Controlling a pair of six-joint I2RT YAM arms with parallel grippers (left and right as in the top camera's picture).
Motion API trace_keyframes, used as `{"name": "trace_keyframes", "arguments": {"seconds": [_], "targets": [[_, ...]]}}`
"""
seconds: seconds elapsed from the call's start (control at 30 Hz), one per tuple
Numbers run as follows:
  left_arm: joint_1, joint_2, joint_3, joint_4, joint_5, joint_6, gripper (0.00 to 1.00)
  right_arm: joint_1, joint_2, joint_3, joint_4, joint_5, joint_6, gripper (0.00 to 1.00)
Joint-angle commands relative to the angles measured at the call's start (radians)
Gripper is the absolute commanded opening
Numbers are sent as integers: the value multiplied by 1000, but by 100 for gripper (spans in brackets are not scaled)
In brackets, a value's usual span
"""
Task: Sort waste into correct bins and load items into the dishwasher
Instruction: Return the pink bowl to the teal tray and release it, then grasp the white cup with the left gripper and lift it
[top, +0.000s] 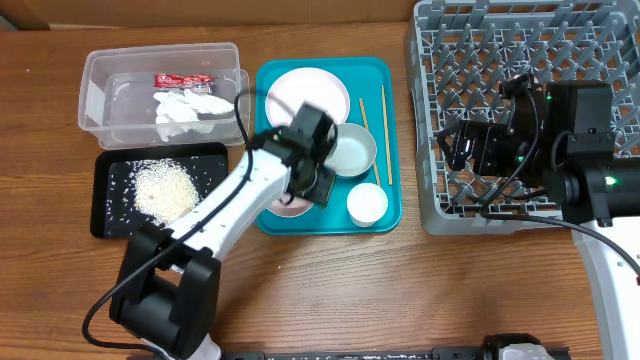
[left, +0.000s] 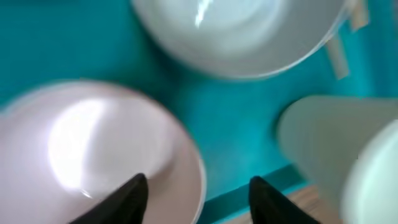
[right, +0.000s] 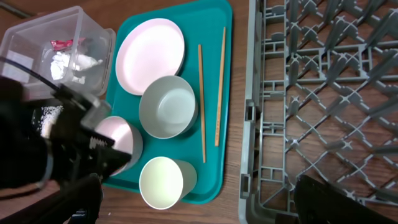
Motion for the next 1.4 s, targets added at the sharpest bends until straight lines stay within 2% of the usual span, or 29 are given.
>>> {"name": "trace_keyframes", "arguments": {"seconds": [0.0, 0.17, 0.4, 0.5, 0.63, 0.7, 0.8, 0.83, 0.9, 1.07, 1.23, 1.37], "targets": [[-9, -8, 150, -28, 88, 117, 57, 4, 2, 28, 4, 1, 2, 100], [-34, 0, 160, -14, 114, 204, 65, 4, 2, 28, 3, -3, 2, 100], [-108, 80, 141, -35, 129, 268, 64, 4, 2, 28, 4, -3, 2, 100], [-129, 101, 141, -43, 64, 267, 59, 4, 2, 28, 3, -3, 2, 100], [-131, 111, 141, -43, 57, 265, 52, 4, 2, 28, 4, -3, 2, 100], [-130, 117, 141, -42, 52, 261, 42, 4, 2, 28, 4, -3, 2, 100], [-130, 125, 140, -43, 51, 263, 42, 4, 2, 28, 4, -3, 2, 100], [-130, 127, 140, -43, 51, 270, 39, 4, 2, 28, 4, -2, 2, 100], [-130, 134, 140, -43, 51, 270, 24, 4, 2, 28, 4, -3, 2, 100], [-131, 135, 140, -43, 51, 273, 4, 4, 2, 28, 3, -3, 2, 100], [-126, 130, 155, -62, 53, 240, 4, 4, 2, 28, -3, -3, 2, 100], [-68, 117, 280, -217, 117, 214, 4, 4, 2, 28, 1, -37, 5, 100]]}}
